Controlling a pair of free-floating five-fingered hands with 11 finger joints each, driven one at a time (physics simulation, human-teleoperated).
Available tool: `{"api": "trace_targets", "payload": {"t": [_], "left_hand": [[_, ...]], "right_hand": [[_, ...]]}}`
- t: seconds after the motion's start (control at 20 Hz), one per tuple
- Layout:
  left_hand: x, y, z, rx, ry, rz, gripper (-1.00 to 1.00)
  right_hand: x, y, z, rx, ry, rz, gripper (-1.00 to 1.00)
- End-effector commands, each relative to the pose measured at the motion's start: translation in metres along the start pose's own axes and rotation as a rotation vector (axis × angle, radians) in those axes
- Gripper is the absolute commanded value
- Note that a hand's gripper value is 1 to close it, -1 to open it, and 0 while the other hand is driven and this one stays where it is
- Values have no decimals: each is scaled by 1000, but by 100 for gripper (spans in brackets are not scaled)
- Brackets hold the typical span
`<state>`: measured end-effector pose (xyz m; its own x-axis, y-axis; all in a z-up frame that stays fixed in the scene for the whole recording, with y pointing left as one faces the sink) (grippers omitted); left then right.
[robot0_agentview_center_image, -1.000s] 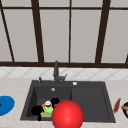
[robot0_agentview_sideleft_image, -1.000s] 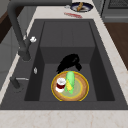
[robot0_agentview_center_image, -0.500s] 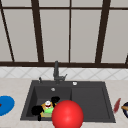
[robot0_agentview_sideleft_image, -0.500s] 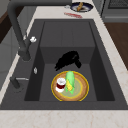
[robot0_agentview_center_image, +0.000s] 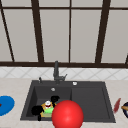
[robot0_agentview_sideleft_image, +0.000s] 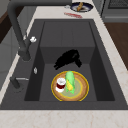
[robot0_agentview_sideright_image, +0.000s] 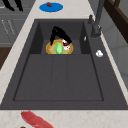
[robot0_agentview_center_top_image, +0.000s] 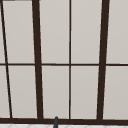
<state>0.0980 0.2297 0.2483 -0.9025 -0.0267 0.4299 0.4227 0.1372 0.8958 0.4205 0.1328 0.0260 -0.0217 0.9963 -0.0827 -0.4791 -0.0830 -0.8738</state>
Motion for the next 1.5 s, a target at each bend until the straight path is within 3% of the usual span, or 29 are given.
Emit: {"api": "trace_targets", "payload": {"t": [0.0, 0.3, 0.55, 1.1, 1.45], "left_hand": [[0, 0, 0, 0, 0, 0, 0], [0, 0, 0, 0, 0, 0, 0], [0, 0, 0, 0, 0, 0, 0], [0, 0, 0, 0, 0, 0, 0], [0, 0, 0, 0, 0, 0, 0]], "right_hand": [[-4, 0, 0, 0, -5, 1, -100], [12, -1, 0, -11, -18, 24, -100], [25, -10, 5, 5, -11, 5, -100], [66, -18, 8, 21, -62, -4, -100], [90, -6, -23, -2, -82, -19, -100]]}}
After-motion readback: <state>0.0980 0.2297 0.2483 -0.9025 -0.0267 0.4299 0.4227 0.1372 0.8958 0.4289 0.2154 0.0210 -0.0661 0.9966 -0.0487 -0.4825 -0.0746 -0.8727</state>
